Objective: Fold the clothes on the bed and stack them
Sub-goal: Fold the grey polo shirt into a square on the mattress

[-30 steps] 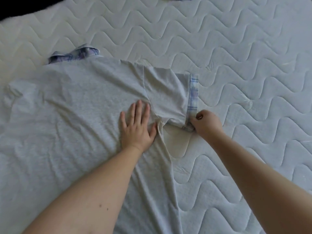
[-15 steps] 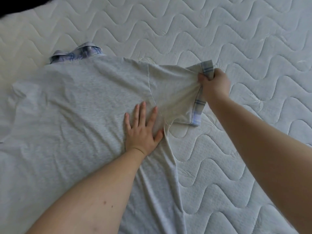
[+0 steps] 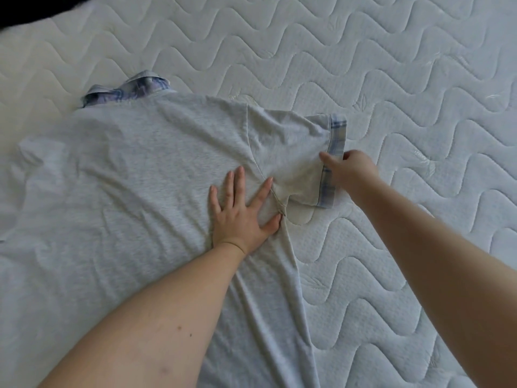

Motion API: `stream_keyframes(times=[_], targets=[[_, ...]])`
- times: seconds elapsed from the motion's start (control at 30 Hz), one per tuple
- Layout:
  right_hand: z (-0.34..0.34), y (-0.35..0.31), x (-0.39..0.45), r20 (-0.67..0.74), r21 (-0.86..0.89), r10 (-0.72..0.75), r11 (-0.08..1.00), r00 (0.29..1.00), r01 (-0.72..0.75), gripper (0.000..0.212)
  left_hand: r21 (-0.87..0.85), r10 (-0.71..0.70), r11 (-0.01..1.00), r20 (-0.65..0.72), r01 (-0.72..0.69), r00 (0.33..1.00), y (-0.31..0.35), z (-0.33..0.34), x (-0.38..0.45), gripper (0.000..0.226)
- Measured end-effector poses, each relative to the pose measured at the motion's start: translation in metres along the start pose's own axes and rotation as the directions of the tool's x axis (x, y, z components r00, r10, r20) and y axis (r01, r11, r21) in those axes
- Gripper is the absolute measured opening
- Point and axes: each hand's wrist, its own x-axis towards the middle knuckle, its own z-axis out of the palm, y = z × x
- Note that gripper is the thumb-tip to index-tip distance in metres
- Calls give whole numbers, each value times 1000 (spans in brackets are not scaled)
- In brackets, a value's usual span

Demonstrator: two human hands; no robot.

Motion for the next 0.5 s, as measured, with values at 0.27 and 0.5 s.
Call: stream_keyframes(times=[0.27, 0.5], targets=[[24, 0, -37, -65, 112, -44, 992, 997, 51, 23, -10, 0, 1000, 42, 1, 999, 0, -2, 0, 85], [35, 16, -98, -368, 25, -227, 967, 902, 254, 59, -242, 225, 951, 105, -195, 969, -29, -27, -20, 81]])
